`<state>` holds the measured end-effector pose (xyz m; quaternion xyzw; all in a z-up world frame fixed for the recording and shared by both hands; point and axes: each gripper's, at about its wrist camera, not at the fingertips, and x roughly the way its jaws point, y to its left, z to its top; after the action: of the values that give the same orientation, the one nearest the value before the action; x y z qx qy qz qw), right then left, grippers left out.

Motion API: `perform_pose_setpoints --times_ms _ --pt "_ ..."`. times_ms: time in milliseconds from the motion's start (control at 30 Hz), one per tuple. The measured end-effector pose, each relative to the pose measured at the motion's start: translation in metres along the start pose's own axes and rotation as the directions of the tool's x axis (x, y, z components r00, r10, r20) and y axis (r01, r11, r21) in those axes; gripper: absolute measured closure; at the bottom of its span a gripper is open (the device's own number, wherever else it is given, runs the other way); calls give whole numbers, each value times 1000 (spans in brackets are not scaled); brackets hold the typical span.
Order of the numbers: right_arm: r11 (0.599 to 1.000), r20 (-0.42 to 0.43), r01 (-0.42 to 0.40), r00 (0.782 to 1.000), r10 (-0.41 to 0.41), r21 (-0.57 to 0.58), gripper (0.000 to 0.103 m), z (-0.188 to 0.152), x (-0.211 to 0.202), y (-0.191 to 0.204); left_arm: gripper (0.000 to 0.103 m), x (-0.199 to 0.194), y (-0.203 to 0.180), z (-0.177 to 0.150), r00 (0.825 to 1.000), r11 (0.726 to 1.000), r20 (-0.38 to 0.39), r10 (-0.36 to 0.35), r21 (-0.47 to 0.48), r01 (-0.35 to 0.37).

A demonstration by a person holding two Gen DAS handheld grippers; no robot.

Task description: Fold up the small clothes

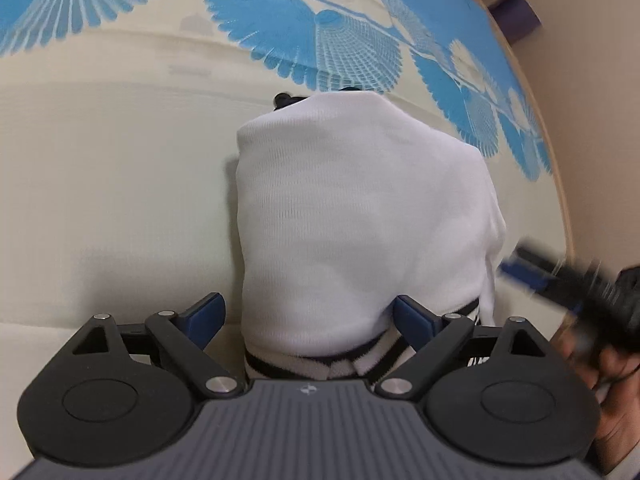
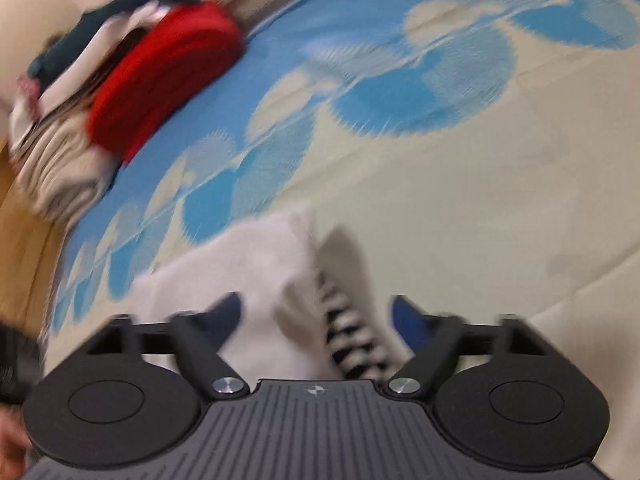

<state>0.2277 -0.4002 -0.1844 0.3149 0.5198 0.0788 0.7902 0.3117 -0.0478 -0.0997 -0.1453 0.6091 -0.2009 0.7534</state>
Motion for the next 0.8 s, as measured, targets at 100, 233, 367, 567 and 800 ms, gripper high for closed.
perform_pose_setpoints --times_ms 100,233,367,567,800 --pt "991 -118 104 987 -114 -84 16 -12 26 4 5 10 1 1 1000 1000 3 -7 -24 7" --pt "991 -141 118 982 -127 -70 17 -10 38 5 17 19 -3 0 999 999 21 -34 -32 34" --pt "997 -121 73 990 -77 -39 69 -10 40 14 53 11 -12 1 998 999 54 -34 4 34" --pt "999 -10 42 999 -42 -14 82 -4 29 38 67 -35 -16 7 981 998 188 -35 65 24" --pt "995 133 -82 987 89 -53 84 -3 25 99 54 -105 1 20 910 995 415 19 80 -57"
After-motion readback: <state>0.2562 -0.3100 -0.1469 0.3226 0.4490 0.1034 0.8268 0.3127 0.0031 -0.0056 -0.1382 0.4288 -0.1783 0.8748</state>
